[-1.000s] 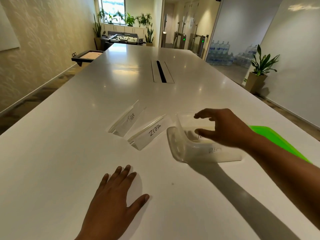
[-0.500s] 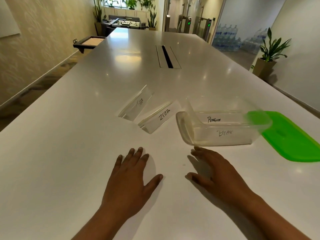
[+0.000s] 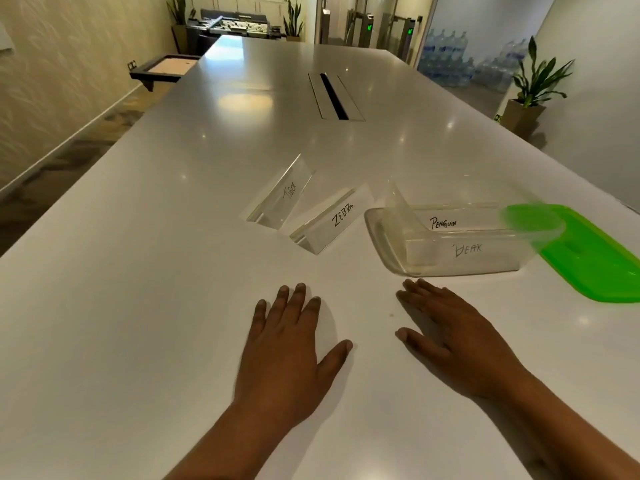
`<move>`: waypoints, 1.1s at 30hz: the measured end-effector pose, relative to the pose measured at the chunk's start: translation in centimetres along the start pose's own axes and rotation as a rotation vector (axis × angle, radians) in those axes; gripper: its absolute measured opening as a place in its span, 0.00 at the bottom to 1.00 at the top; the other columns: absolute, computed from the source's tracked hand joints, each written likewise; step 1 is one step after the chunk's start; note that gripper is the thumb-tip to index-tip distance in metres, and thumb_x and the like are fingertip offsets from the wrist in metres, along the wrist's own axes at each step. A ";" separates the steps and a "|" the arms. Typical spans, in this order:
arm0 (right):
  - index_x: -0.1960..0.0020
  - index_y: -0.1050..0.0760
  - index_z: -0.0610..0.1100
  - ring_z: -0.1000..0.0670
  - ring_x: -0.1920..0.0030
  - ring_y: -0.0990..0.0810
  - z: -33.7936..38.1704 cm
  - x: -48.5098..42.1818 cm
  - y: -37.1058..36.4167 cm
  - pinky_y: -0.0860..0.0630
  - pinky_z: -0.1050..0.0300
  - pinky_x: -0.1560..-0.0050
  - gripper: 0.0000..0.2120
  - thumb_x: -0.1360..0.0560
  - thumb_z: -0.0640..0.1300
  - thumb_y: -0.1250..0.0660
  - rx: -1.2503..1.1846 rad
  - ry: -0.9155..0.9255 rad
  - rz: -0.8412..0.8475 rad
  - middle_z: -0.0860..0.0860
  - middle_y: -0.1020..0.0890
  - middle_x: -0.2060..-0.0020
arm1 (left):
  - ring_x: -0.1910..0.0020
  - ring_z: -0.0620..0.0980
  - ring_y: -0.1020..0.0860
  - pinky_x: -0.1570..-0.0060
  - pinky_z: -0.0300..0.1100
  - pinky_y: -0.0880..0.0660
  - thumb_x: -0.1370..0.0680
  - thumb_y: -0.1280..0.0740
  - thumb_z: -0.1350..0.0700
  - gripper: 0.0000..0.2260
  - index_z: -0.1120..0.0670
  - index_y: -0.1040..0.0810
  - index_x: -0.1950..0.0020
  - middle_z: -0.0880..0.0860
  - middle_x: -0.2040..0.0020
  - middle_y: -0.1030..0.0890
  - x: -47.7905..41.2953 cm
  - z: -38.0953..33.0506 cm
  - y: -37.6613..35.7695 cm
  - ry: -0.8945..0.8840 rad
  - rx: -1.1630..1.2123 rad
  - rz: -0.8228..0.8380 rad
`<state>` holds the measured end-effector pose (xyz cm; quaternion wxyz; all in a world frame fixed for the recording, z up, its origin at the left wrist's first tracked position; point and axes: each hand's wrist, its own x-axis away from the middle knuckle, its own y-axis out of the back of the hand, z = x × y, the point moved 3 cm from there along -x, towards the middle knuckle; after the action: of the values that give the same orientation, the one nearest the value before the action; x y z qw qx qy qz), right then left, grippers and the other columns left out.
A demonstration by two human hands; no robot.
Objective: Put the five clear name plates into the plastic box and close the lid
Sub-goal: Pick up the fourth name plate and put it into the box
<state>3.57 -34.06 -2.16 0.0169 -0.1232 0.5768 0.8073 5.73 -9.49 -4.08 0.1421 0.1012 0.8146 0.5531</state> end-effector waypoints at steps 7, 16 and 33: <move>0.29 0.32 0.54 0.61 0.27 0.42 -0.1 0.2 -0.2 0.48 0.62 0.29 0.31 0.27 0.67 0.43 -0.007 0.021 -0.009 0.58 0.33 0.28 | 0.23 0.45 0.40 0.24 0.47 0.47 0.28 0.37 0.32 0.34 0.45 0.35 0.25 0.47 0.22 0.37 -3.8 -1.9 2.4 -0.059 0.043 -0.128; 0.29 0.32 0.52 0.52 0.26 0.39 -0.7 -0.8 -0.8 0.45 0.53 0.28 0.33 0.29 0.66 0.44 -0.051 0.069 0.064 0.53 0.33 0.27 | 0.34 0.51 0.24 0.41 0.47 0.27 0.27 0.28 0.42 0.29 0.51 0.28 0.29 0.49 0.30 0.25 -14.0 -2.1 4.0 0.145 0.111 -0.297; 0.31 0.30 0.55 0.57 0.26 0.42 -0.7 -1.0 -0.1 0.52 0.62 0.30 0.34 0.32 0.68 0.43 -0.082 0.064 0.054 0.59 0.34 0.27 | 0.50 0.48 0.17 0.49 0.39 0.23 0.26 0.27 0.55 0.10 0.52 0.16 0.45 0.49 0.52 0.14 -16.3 0.6 2.0 0.210 0.427 -0.388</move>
<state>4.68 -34.55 -2.27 -0.0283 -0.1340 0.5466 0.8261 21.30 -13.44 -0.45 0.1358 -0.0863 0.9267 0.3395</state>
